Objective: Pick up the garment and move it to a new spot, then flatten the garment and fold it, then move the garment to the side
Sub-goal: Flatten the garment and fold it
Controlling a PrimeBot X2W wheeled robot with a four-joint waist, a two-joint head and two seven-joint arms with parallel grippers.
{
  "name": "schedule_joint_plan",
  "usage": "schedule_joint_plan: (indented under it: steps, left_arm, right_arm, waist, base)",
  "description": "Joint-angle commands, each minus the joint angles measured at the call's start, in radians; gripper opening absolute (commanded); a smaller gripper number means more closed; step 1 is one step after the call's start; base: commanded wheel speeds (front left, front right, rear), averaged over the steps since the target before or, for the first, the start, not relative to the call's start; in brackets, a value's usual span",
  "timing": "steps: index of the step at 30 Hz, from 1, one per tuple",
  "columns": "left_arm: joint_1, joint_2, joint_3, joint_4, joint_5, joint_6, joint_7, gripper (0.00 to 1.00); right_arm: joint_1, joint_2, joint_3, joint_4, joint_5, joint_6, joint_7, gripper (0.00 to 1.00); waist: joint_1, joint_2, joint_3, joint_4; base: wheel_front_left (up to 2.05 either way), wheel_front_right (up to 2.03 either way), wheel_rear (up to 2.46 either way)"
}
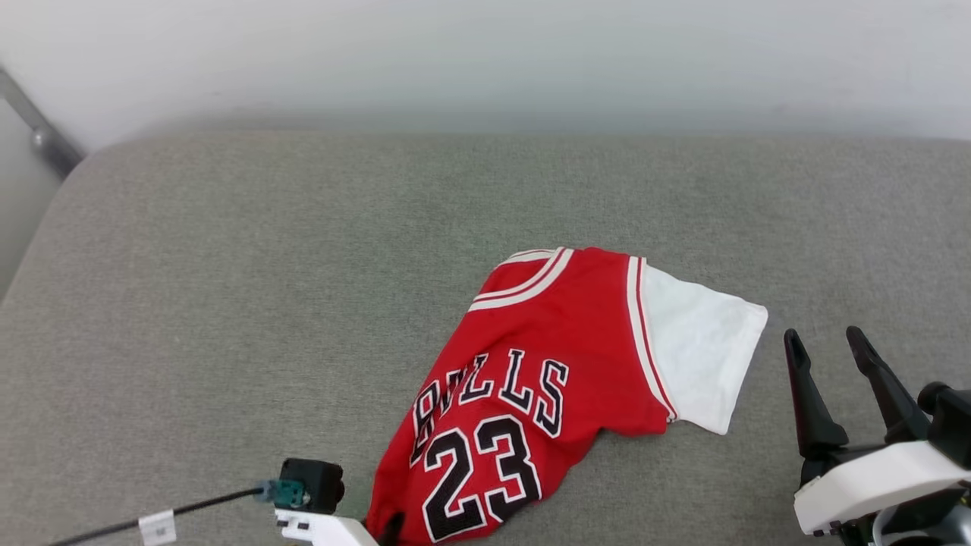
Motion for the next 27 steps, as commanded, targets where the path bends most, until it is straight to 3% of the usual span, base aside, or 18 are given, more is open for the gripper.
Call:
schedule_joint_plan:
  steps: [1,7,13,18,27]
  left_arm:
    - [0.019,-0.035,0.028,0.015,0.002,0.009,-0.091,1.0]
    - [-0.036,-0.027,0.091,-0.005,0.069,0.047,-0.23,1.0]
    - [-0.124,-0.012,0.125,0.001,0.094,0.051,-0.246,1.0]
    - [-0.272,0.002,0.124,0.061,0.075,-0.026,-0.186,1.0]
    - [-0.456,0.027,0.027,0.202,-0.003,-0.203,0.106,1.0]
  right_arm:
    - [0.026,0.001,-0.01,-0.017,-0.007,-0.001,0.014,1.0]
    - [0.048,0.001,-0.007,-0.035,-0.009,-0.001,0.029,1.0]
    - [0.043,0.001,-0.003,-0.056,-0.01,-0.001,0.042,1.0]
    - [0.002,0.001,0.012,-0.068,-0.012,-0.001,0.047,1.0]
    - [-0.037,0.002,0.023,-0.036,0.007,-0.001,0.039,1.0]
  waist:
    - [0.0,0.0,-0.033,0.021]
    - [0.0,0.0,-0.071,0.03]
    - [0.0,0.0,-0.063,0.027]
    - [0.0,0.0,-0.015,0.008]
    - [0.0,0.0,0.072,-0.063]
  base:
    - [0.0,0.0,0.0]
    - [0.0,0.0,0.0]
    - [0.0,0.0,0.0]
    - [0.0,0.0,0.0]
    - [0.0,0.0,0.0]
